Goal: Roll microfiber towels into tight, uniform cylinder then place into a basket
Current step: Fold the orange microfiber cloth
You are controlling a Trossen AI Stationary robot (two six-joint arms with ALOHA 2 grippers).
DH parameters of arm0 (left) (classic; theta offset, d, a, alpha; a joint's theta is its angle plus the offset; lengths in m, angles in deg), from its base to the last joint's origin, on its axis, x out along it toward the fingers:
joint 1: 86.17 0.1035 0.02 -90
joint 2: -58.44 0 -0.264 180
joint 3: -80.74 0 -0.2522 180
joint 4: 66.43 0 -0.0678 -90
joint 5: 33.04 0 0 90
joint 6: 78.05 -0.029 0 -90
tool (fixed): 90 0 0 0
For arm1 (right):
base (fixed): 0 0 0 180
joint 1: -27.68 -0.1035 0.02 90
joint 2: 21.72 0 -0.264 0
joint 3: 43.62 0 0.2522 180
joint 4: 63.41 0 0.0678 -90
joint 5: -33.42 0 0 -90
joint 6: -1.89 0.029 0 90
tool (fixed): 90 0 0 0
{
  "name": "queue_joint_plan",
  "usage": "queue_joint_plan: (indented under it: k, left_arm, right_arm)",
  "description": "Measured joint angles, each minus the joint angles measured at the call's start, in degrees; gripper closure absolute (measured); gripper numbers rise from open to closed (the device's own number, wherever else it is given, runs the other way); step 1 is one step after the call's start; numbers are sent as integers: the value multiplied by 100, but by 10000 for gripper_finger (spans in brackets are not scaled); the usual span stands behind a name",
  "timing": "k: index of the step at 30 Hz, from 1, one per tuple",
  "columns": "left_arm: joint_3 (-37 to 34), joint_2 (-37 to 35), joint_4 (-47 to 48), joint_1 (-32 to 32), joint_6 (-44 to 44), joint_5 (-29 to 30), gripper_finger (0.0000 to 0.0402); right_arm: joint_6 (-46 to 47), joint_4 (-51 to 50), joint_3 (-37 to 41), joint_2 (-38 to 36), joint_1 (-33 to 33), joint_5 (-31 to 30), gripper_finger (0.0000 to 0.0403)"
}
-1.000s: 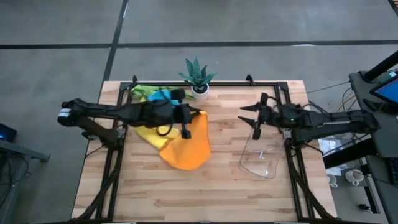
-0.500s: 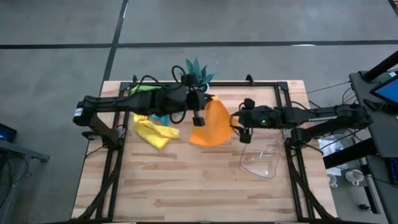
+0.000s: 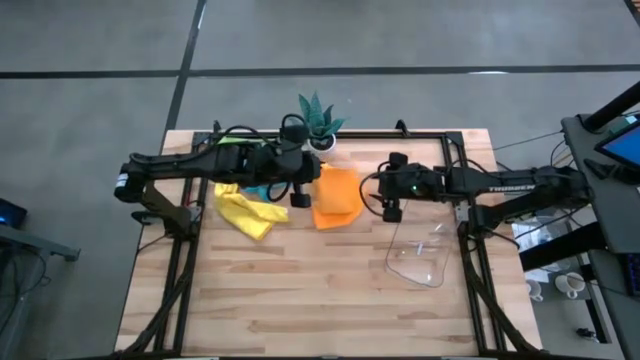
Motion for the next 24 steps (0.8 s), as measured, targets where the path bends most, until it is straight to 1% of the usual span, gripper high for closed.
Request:
queue_joint_plan:
  k: [4, 6, 9, 13, 16, 18, 19, 22, 24]
  left_arm:
    - [26, 0, 201, -98, -432, -35, 401]
    - [44, 0, 144, -151, -607, -51, 401]
    - [57, 16, 23, -166, -608, -64, 401]
    - [50, 79, -165, -122, -600, -61, 401]
    - [65, 191, -692, -47, -603, -71, 401]
    - [120, 340, -1081, 61, -605, -285, 401]
    - [181, 439, -1203, 141, -602, -503, 401]
    - [485, 859, -1202, 345, -594, -1190, 401]
    - [741, 1172, -880, 400, -626, -1603, 401]
  right_arm:
    - [-92, -133, 16, 178, 204, 175, 181]
    - [-156, -156, 16, 270, 246, 178, 181]
    - [-271, -120, 19, 312, 285, 177, 181]
    - [-340, -123, -20, 151, 286, 175, 181]
    - [-362, -114, -67, -155, 286, 143, 181]
    - [-363, -112, -86, -390, 286, 23, 181]
    - [-364, -126, -86, -522, 286, -12, 181]
    - [-363, -140, -92, -957, 286, -35, 181]
    - [-359, -154, -91, -1246, 284, -32, 181]
